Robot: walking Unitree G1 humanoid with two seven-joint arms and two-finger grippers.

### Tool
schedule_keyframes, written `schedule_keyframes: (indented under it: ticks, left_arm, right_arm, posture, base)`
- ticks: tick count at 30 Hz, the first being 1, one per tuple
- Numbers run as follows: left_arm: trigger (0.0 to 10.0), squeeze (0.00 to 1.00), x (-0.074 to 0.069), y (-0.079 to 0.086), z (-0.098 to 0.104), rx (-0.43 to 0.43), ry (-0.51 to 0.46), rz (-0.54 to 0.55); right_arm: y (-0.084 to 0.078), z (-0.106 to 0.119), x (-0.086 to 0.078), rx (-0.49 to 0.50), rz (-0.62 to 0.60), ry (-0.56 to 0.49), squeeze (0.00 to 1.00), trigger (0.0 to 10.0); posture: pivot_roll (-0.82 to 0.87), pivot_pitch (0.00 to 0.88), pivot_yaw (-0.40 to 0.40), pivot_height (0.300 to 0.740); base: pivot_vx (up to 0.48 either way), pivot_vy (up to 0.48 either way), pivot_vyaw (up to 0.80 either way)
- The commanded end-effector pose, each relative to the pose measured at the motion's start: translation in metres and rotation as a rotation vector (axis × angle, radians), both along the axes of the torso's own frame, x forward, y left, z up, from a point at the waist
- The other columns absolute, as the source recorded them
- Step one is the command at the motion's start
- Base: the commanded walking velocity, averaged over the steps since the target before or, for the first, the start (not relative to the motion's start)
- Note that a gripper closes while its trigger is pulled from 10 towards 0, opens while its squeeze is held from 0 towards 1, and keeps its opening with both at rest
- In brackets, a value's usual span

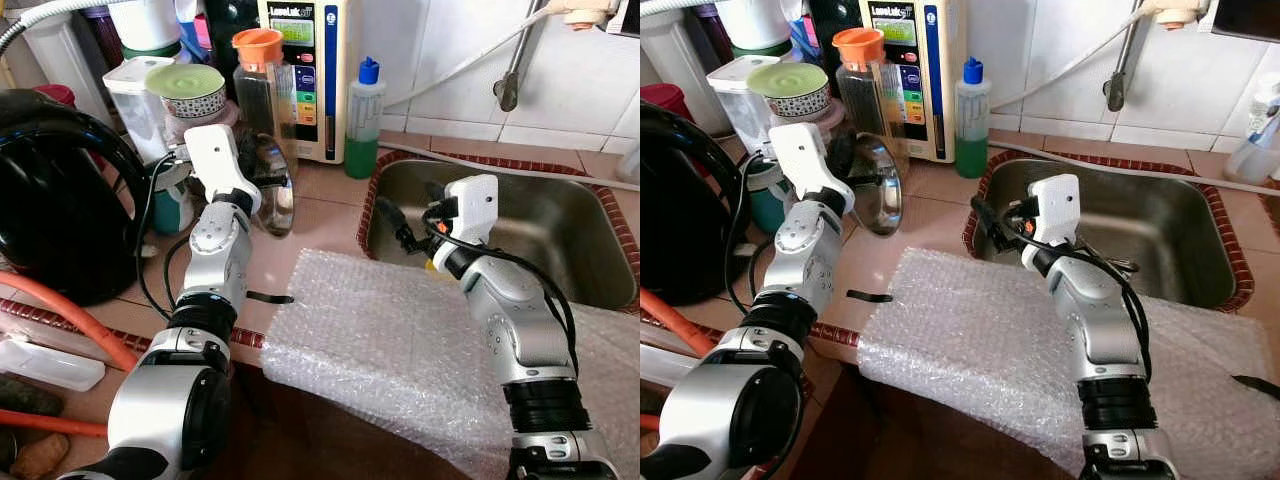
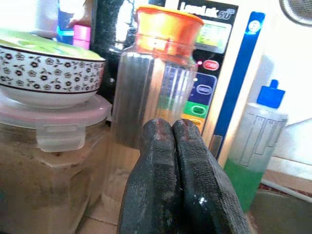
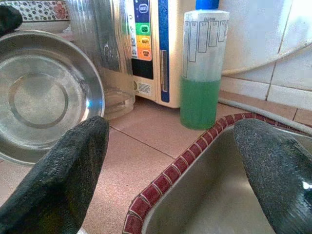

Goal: Kitchen organization

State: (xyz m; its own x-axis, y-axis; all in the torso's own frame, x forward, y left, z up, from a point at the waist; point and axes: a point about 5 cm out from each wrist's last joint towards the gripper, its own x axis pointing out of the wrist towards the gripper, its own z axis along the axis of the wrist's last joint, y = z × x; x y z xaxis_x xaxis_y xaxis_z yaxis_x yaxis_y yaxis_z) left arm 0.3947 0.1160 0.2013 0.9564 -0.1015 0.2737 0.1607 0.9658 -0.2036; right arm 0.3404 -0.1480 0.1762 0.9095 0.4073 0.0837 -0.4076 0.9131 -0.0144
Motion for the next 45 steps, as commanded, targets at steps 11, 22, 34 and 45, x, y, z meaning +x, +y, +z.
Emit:
schedule_keyframes:
  ticks: [11,22,34,45]
  left_arm:
    - [0.0,0.0,0.0,0.004,-0.016,0.112,0.093,-0.006]
    - [2.3,1.0,-0.006,0.008,-0.035,0.091,0.146,0.003]
    - [10.0,1.0,-0.012,0.013,-0.073,0.177,0.396,-0.002]
    - [10.0,1.0,-0.008,-0.004,-0.075,0.263,0.503,-0.079]
  right_arm:
    - [-0.001,0.006,0.004,0.017,-0.015,-0.025,0.0,10.0]
    - [-0.005,0.004,0.002,0.013,-0.025,-0.022,0.0,10.0]
    - [-0.004,0.006,0.004,0.001,-0.014,-0.027,0.0,10.0]
    - [0.019,0.002,-0.018,-0.022,0.283,0.013,0.0,10.0]
  posture:
    - [-0.04,0.0,0.086,0.74]
    - [-0.04,0.0,0.082,0.74]
    - [-0.04,0.0,0.07,0.74]
    - [-0.04,0.0,0.075,0.74]
  base:
    - [0.0,0.0,0.0]
    - [0.0,0.0,0.0]
    - [0.0,0.0,0.0]
    - [0.0,0.0,0.0]
